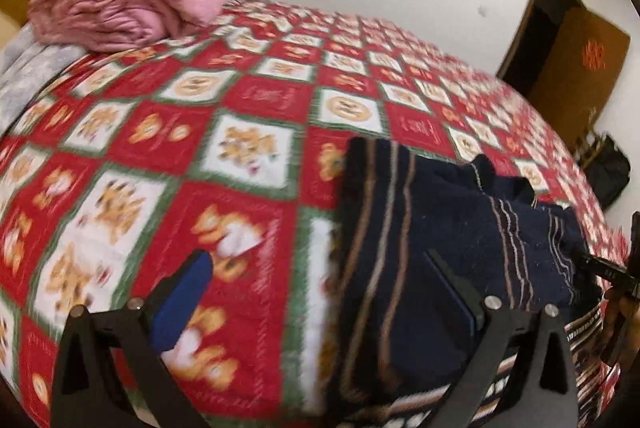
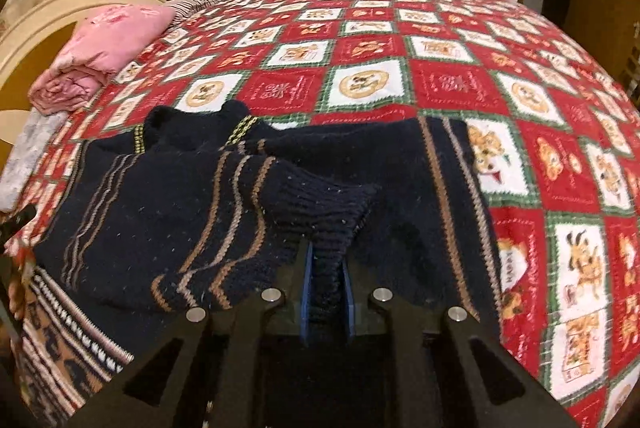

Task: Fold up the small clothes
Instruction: 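Grasp the folded sleeve with the right tool and straighten it, then open the right tool and move both tools to the patterned hem, then grasp the patterned hem with the left tool while the right tool grasps it too, then lift the hem with both tools and fold it toward the collar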

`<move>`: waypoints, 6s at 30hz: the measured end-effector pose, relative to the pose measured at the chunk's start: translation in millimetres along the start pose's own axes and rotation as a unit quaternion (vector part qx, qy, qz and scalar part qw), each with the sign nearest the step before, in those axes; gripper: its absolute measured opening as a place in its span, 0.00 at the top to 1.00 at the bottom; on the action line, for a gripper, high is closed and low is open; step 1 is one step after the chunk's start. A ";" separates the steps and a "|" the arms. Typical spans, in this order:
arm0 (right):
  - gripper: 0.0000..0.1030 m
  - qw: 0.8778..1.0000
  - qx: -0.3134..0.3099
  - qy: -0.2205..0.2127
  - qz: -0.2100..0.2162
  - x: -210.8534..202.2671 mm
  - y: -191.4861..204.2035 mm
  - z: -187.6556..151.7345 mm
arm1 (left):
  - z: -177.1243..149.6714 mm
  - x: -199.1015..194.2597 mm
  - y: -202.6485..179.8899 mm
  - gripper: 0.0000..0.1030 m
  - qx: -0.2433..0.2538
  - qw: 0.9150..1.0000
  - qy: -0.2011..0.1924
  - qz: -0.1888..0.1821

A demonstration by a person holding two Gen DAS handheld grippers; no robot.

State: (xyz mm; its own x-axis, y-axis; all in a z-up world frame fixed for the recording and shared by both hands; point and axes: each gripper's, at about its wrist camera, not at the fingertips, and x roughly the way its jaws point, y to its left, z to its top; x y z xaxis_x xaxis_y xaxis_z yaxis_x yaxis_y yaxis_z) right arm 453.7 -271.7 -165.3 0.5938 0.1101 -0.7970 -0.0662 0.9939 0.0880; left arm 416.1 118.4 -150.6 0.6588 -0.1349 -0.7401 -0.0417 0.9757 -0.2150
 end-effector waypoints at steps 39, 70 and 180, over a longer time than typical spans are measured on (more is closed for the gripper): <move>0.48 0.995 -0.014 0.022 0.098 -9.0 25.7 -21.1 | -39.4 15.0 2.5 0.00 0.015 0.996 0.029 0.077; 0.47 0.996 0.029 -0.064 0.050 -254.2 -66.2 -214.5 | -181.9 -163.5 -11.4 0.00 0.057 0.998 -0.009 0.022; 0.93 0.962 0.085 -0.119 0.229 -296.5 -11.3 -265.1 | -191.6 -243.2 -38.6 0.90 0.038 0.980 -0.043 -0.191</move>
State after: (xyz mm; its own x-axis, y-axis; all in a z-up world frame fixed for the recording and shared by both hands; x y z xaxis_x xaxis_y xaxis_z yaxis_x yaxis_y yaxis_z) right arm 65.9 -315.7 -88.3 0.7017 0.5129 -0.4945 -0.2435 0.8249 0.5101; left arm 113.6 80.5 -84.4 0.6772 -0.4808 -0.5570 0.2740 0.8674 -0.4155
